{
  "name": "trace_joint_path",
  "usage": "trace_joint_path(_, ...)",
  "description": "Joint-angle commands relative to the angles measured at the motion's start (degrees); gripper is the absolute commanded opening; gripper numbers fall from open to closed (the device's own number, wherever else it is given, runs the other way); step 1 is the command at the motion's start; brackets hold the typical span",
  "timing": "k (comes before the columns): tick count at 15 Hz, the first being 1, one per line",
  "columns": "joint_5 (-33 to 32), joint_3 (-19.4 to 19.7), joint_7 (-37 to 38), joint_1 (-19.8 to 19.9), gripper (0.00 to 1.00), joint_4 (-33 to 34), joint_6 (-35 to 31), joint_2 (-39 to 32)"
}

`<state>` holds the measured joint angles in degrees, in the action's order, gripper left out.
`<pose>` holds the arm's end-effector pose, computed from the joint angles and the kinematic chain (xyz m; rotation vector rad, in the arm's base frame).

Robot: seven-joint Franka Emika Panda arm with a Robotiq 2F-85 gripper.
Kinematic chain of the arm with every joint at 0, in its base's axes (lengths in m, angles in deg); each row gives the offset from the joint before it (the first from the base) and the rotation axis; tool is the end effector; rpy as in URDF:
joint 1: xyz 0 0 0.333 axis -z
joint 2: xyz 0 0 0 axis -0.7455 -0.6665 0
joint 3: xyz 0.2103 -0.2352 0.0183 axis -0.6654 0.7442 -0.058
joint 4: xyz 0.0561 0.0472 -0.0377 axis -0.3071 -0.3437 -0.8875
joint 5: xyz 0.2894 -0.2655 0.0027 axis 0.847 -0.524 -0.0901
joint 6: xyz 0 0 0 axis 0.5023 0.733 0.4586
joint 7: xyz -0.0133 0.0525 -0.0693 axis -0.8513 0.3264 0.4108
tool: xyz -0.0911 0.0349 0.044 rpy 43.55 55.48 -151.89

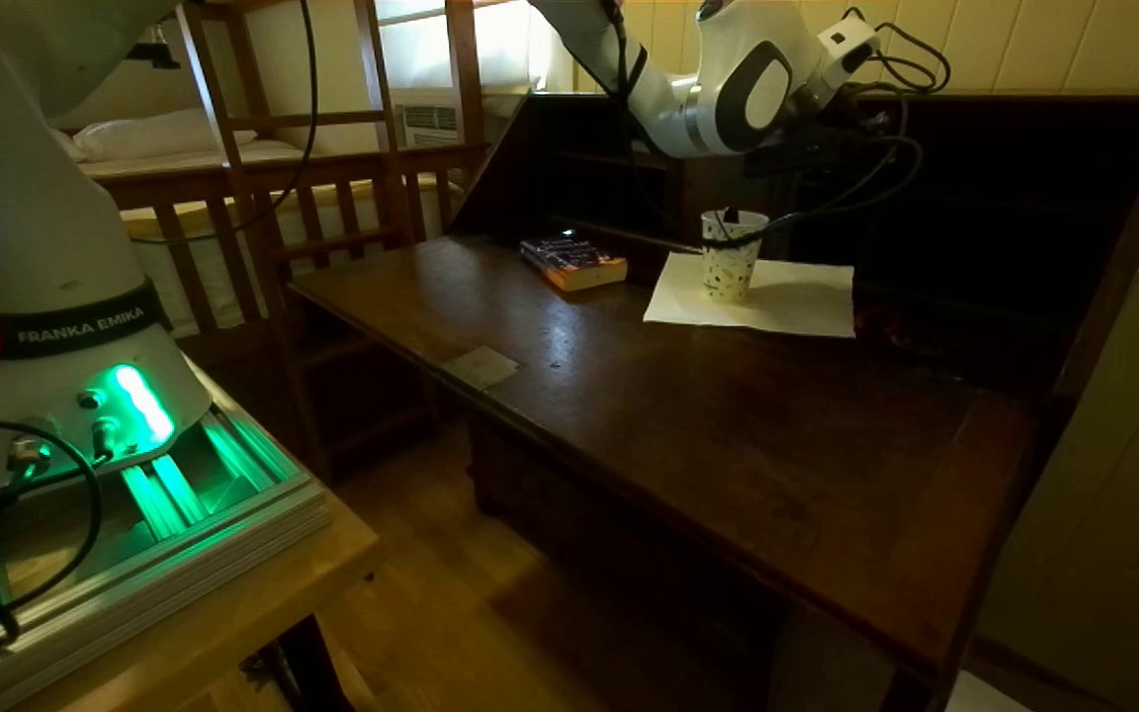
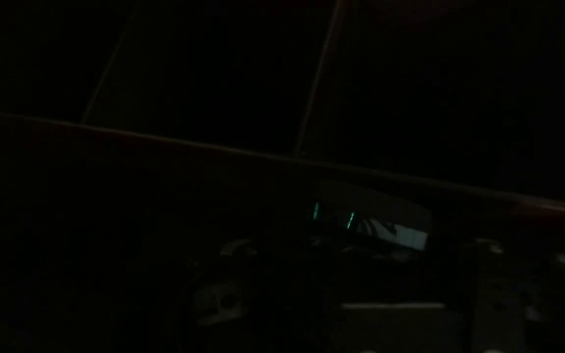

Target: Move the remote control to the bottom shelf on the far right.

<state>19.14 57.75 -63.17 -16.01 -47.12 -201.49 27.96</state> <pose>0.7204 -0.3769 0.2903 2.4916 -0.1700 1.2148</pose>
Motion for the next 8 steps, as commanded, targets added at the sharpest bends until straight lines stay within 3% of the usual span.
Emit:
trace_joint_path(1, 4.27, 3.98, -1.57, -2.6, 1.0, 3.15, 1.05, -1.59)
trace_joint_path(5, 3.13, 5.57, 1.09, -2.49, 1.0, -1.82, 1.16, 2.05)
trace_joint_path(8, 2.09, -3.78, -3.67, 3.62, 1.0, -9.4, -1.12, 6.6)
